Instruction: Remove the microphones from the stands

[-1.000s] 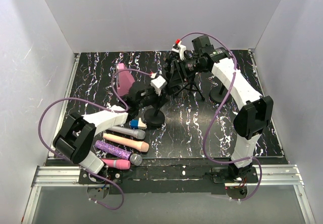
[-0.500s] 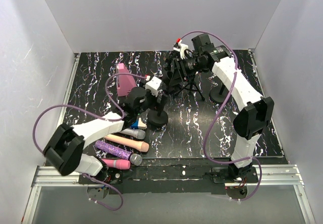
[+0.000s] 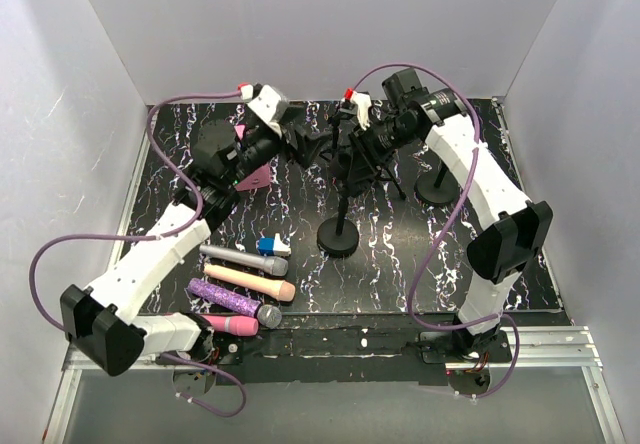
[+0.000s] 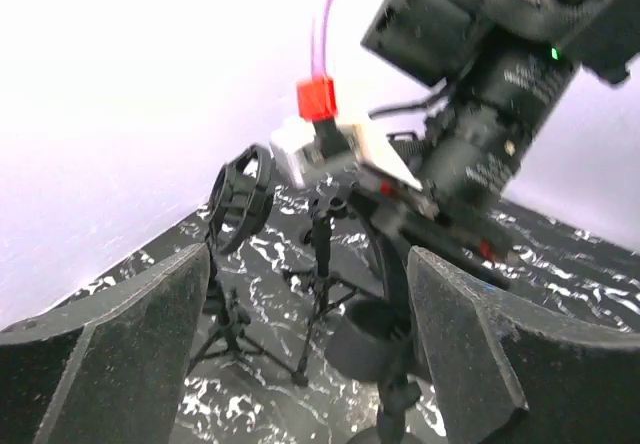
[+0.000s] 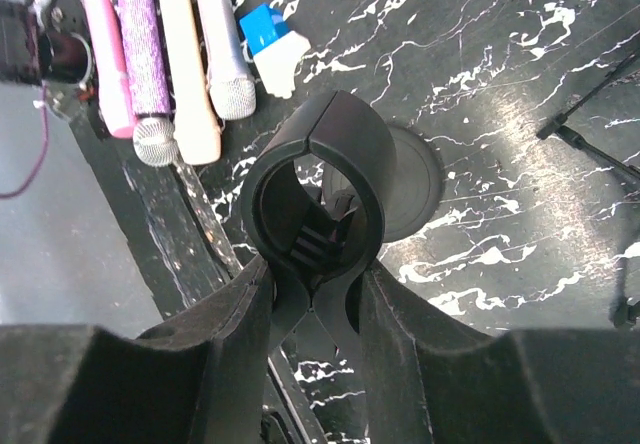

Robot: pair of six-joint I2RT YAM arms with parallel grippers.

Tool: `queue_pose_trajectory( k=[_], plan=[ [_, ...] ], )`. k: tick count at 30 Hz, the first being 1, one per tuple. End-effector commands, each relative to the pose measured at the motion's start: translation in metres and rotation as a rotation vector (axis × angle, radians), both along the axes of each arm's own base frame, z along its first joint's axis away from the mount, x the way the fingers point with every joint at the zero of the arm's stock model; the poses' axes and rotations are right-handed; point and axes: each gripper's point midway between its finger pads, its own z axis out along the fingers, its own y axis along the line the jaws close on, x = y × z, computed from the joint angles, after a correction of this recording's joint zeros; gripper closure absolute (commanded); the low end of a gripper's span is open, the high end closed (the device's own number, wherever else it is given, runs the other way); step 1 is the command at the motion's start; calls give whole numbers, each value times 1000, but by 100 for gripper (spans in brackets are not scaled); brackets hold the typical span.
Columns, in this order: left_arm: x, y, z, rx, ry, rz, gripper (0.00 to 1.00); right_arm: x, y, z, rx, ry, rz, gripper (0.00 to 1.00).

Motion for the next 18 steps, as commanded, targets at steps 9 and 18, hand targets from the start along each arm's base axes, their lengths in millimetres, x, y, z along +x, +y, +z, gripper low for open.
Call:
queue_pose_trajectory(
  k=[9,18],
  plan=[
    [35,-37,-83,-39,358,-38,24,-15,-2,10,7,-107,93,99],
    [12,-35,-149,96,422,-88,31,-23,-3,-18,-42,-53,100,99]
  ],
)
